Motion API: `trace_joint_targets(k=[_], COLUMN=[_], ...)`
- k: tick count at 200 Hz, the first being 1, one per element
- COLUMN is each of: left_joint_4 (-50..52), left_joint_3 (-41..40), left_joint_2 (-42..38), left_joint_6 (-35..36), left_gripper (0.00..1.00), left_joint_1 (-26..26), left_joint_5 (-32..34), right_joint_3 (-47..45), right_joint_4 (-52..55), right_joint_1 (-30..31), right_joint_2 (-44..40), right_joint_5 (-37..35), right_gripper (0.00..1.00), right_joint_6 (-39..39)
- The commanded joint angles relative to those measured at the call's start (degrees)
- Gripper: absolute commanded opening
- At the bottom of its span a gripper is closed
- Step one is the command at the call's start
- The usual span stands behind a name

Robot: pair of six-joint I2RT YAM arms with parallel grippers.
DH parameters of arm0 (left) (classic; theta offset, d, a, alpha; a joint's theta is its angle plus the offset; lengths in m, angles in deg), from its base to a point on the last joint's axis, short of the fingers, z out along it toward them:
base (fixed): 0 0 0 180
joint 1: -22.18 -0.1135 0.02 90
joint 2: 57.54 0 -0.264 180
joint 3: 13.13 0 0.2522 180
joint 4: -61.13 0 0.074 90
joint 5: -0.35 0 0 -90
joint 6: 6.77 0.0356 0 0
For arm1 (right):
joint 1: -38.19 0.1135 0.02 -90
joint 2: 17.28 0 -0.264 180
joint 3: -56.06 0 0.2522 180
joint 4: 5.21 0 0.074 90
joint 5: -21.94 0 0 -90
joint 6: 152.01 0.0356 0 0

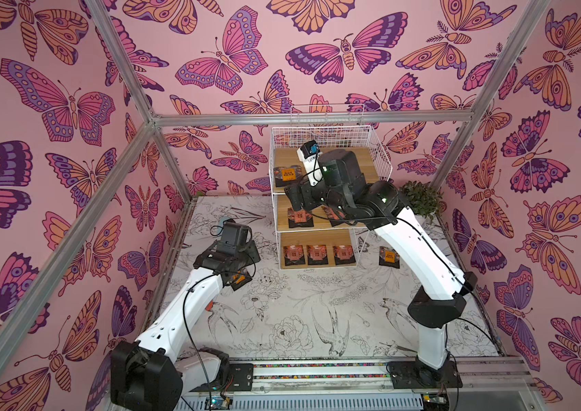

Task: Remove the tea bags from the shelf
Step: Pick up the tea bag from the shelf.

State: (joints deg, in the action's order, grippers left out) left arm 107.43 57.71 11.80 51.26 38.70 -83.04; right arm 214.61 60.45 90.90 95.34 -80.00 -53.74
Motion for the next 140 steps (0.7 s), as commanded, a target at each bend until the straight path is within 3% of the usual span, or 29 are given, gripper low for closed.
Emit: trace_joint_targets(k=[1, 64, 140], left_joint_4=[-0.92, -1.05, -1.01], left_joint_3=[-0.17, -0.31, -0.3], left_joint_2=[0.16, 0.56, 0.62], left_joint_6=[0.93, 1.35, 1.7], left_gripper=[0.57, 0.57, 0.57], left_joint_1=[-0.28, -0.59, -1.31], left_joint_5=[0.25, 0.69, 0.51], right_joint_3=[-1.04, -4.08, -4.47], right_joint_4=[-2.73, -8.29, -8.28], right_joint_1=[-0.9, -3.61, -3.66], right_joint_2=[0.64, 0.01, 2.65], right_joint_5=[2.25, 6.39, 8.32], right_gripper=[0.97, 0.97, 0.97], right_joint_6=[2.45, 6.53, 5.81])
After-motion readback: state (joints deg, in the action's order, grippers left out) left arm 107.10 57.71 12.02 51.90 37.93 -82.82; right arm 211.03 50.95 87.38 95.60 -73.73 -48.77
